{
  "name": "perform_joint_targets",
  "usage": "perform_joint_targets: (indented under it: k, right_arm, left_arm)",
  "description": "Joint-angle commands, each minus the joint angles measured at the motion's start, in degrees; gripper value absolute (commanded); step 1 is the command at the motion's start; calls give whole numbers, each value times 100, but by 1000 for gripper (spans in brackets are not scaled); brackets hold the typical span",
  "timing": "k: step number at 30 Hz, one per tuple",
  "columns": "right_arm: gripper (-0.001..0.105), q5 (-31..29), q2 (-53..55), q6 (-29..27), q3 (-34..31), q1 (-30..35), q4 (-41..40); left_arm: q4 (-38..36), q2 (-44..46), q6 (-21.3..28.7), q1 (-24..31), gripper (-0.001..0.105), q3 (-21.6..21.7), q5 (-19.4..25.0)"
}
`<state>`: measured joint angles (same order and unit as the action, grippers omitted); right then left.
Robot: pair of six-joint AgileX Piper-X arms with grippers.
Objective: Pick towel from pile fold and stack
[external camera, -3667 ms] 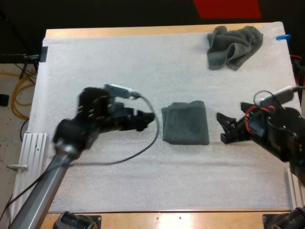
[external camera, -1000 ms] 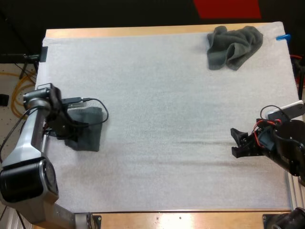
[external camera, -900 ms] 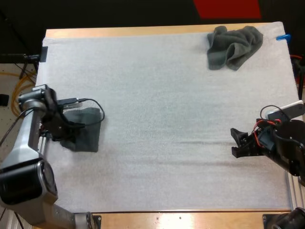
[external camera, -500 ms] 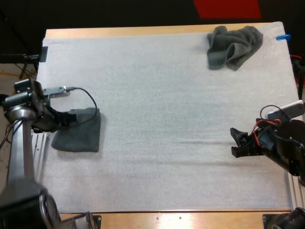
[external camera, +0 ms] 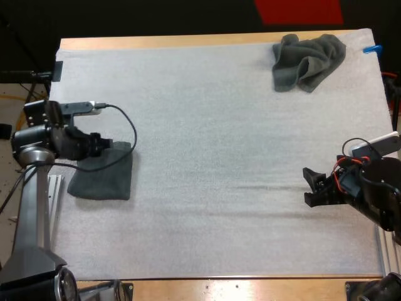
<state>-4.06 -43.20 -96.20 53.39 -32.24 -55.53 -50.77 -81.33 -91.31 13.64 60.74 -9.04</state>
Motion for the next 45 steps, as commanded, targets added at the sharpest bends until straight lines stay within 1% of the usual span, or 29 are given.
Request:
perform_joint_targets:
  k: [1,6,9,10,12,16,20,22,26,30,33,36,38,41,43,45]
  right_arm:
    - [67,38,43,-3,28,8,46]
    - [67,39,50,-3,28,8,46]
    - [67,48,69,30,28,8,46]
    - [67,71,69,121,28,8,46]
    - [67,181,39,313,28,8,46]
    - [67,336,-166,328,28,8,181]
    - [67,352,-488,298,28,27,624]
    - [67,503,-660,299,33,125,768]
    - [67,1143,-965,290,64,717,956]
    - [67,1217,-970,136,64,1432,972]
    - [67,1441,-895,42,64,2058,898]
    - [67,1696,-742,-140,64,2632,669]
    - [67,1718,-559,-373,64,2982,435]
    - [67,1691,-233,-705,64,3406,68]
    - [67,1627,-36,-879,64,3571,-176]
    - [67,1375,243,-1062,64,3616,-400]
  left_arm:
    - [141,14,-14,-153,58,16,-7]
    - [250,256,-14,-701,58,43,20]
    - [448,682,-84,-951,58,43,59]
    - [471,841,-150,-999,58,43,66]
    - [479,1208,-264,-1066,58,43,80]
    - [466,1884,-227,-1117,58,43,85]
    - [253,2590,-14,-1116,58,43,32]
    - [86,2881,124,-1122,58,43,2]
    - [-166,3364,161,-1129,58,43,4]
    - [-165,3693,161,-1129,58,43,-51]
    - [-165,3882,161,-1139,58,43,-117]
    - [-189,4061,384,-1273,58,43,-103]
    - [-227,4156,551,-1415,58,43,-68]
    - [-322,4260,565,-1580,58,43,45]
    - [-440,4318,580,-1637,58,43,74]
    - [-618,4401,635,-1715,58,38,167]
